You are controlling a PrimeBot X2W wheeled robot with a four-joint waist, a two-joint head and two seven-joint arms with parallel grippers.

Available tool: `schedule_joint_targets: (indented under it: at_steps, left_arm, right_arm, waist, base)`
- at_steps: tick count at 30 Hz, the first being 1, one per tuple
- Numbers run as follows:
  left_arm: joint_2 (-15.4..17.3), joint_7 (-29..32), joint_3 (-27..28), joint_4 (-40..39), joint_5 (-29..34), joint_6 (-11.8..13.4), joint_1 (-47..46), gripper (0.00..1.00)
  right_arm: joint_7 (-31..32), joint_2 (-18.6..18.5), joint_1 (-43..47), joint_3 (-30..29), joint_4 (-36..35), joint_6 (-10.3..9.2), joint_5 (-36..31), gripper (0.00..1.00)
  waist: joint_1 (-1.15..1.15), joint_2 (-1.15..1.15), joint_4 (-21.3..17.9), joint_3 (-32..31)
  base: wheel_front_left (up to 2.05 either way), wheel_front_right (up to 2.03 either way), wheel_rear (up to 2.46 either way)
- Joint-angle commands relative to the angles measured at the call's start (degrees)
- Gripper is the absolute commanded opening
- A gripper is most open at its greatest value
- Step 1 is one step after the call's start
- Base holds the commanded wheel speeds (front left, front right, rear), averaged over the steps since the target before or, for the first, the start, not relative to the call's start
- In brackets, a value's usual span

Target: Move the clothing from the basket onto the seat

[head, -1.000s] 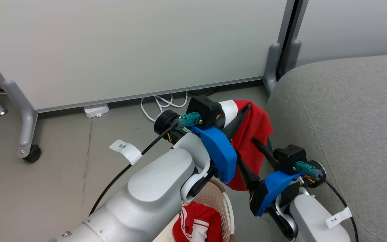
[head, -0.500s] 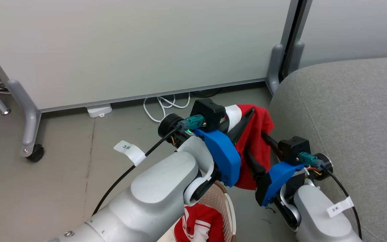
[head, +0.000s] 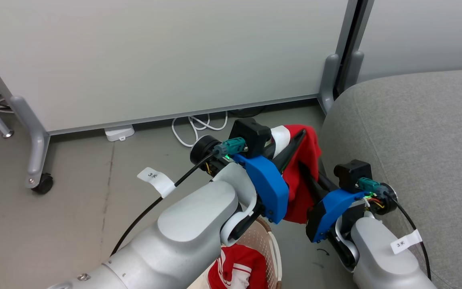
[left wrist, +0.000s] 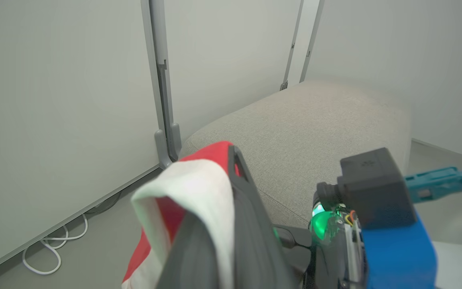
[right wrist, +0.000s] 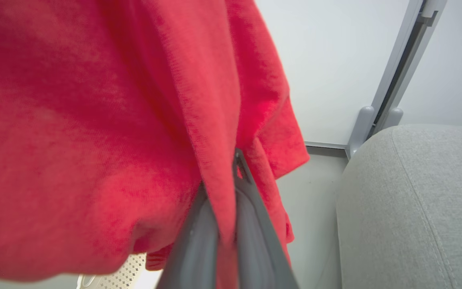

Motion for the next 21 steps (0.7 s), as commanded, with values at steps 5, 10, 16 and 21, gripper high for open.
schedule_joint_targets:
  at_steps: [5,10,16,21]
  left_arm:
    - [0.05,-0.88,-0.47,0.96,-0.54,0.34,-1.07,0.54]
    - [0.06,-1.65,-0.83,1.94,-0.85,0.56,-0.13,1.00]
    - [0.71,-3.78,-1.05,2.92,-1.07,0.35,2.73,1.00]
    - [2.80,-6.62,-0.36,2.78,-0.35,0.39,6.01,1.00]
  right_arm:
    - [-1.04,-0.16,-1.30,0.81,0.87,0.03,1.41,0.00]
    - [-1.57,-0.16,-1.74,0.52,1.24,0.03,2.15,0.00]
    - [-2.21,-0.16,-2.48,-1.86,0.96,0.03,2.14,0.00]
    - [-2.41,-0.16,-2.98,-4.22,-0.48,0.03,1.27,0.00]
  waist:
    - [0.00,0.00,-0.33,-0.16]
    - [0.00,0.00,-0.36,-0.29]
    - [0.00,0.00,-0.13,-0.24]
    - [0.00,0.00,0.02,0.13]
  base:
    - [0.00,0.00,0.00]
    - [0.00,0.00,0.00]
    - [0.00,0.00,0.00]
    - [0.00,0.00,0.00]
